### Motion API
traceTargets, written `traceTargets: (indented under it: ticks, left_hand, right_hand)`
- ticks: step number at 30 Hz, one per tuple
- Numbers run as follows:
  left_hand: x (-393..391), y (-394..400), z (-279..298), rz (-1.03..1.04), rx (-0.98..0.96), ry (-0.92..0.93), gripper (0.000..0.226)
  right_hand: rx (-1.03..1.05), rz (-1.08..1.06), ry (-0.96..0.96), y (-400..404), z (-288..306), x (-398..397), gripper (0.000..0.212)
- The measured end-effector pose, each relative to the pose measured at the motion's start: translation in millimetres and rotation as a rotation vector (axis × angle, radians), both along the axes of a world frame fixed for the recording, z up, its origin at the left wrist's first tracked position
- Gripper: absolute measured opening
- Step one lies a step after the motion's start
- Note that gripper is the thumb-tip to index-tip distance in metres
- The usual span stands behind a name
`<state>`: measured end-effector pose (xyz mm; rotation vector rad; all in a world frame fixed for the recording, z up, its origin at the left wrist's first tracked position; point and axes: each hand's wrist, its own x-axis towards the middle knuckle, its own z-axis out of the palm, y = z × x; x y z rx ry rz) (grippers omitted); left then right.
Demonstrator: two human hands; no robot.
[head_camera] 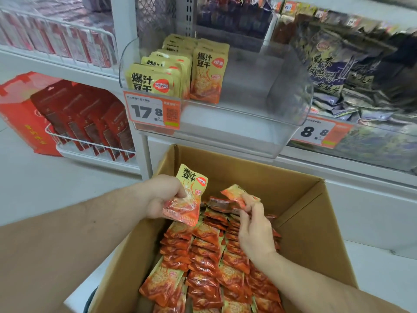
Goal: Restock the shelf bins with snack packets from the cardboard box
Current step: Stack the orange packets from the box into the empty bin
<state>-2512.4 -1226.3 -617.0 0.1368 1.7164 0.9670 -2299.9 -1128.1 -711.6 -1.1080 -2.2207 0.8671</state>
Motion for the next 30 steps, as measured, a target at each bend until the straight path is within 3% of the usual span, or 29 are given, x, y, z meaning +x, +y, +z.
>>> traceTargets:
  ticks: [2, 5, 9, 12, 15, 19, 22, 24, 27, 30]
  left_hand:
    - [9, -1, 9, 0.059, 0.028, -0.042, 0.023]
    - [24, -4, 23, 0.101, 0.076, -0.083, 0.017]
    - [37, -7, 37, 0.134, 0.212, -0.182, 0.026]
    - [44, -12, 48, 0.031, 0.303, -0.216, 0.038]
    - [49, -17, 54, 0.014, 0.400, -0.127, 0.020]
    - [44, -23, 64, 0.071, 0.514, -0.022, 0.022]
    - [38, -26, 76, 0.025, 0.588, 0.093, 0.021]
    - [37, -26, 83, -0.010, 0.638, 0.172, 0.023]
    - [36, -26, 93, -0.054, 0.722, 0.215, 0.027]
    - [34, -24, 104, -0.089, 0.782, 0.220, 0.025]
  right_hand:
    - [0.149, 0.082, 0.120, -15, 14, -1, 0.030]
    - [0.293, 0.210, 0.253, -26, 29, -3, 0.009]
    - [0.402, 0.372, 0.291, -39, 51, -6, 0.016]
    - [0.488, 0.436, 0.251, -43, 62, -9, 0.025]
    - [0.565, 0.475, 0.190, -43, 81, -14, 0.025]
    - [0.605, 0.565, 0.218, -42, 106, -12, 0.024]
    - [0.438, 0.385, 0.348, -33, 134, -19, 0.034]
    - [0.143, 0.205, 0.361, -29, 160, -31, 0.037]
    - [-0.306, 0.273, 0.309, -17, 190, -45, 0.040]
    - [-0.401, 0.363, 0.258, -11, 208, -53, 0.026]
